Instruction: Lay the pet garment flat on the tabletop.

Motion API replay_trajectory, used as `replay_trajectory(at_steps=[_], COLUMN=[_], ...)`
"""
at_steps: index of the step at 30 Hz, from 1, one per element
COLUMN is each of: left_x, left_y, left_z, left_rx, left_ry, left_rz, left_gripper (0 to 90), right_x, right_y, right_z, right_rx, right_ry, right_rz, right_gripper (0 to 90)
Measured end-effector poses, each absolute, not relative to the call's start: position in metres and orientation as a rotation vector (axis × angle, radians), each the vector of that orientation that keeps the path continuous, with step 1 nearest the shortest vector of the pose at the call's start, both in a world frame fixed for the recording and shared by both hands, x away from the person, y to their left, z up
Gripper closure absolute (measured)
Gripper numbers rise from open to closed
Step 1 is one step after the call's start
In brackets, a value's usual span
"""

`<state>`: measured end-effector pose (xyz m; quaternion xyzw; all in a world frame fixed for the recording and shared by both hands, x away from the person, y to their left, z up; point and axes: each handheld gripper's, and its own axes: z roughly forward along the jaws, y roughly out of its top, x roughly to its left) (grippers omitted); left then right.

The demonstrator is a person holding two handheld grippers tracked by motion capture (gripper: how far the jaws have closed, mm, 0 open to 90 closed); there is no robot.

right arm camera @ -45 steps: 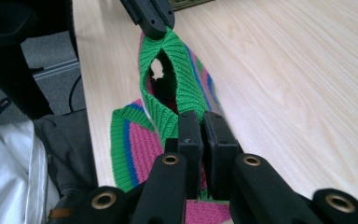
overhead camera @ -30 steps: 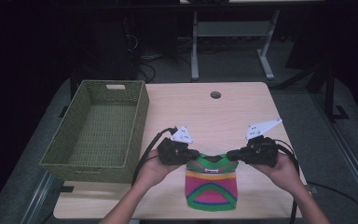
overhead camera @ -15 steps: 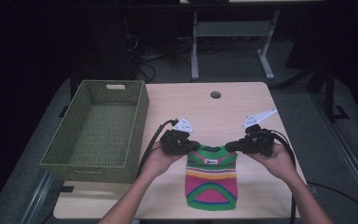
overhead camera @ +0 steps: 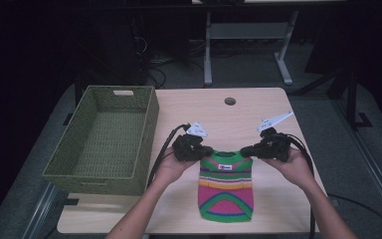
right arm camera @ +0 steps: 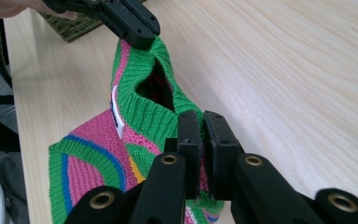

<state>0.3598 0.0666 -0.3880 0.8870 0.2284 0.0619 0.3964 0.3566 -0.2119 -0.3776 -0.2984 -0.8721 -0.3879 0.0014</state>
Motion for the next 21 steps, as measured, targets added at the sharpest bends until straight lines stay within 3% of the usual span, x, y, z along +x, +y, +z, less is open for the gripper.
replay_trajectory(at_steps=[21], left_x=[0.39], left_y=[0.061], left_z=[-0.403], left_rx=[2.222], left_ry=[0.674], left_rz=[0.154], left_gripper=[85.6], right_x=[0.384], right_y=[-0.214], right_z=[-0.391], right_rx=[-1.03], right_ry=[-2.698], right_rz=[-1.207], right_gripper=[85.1])
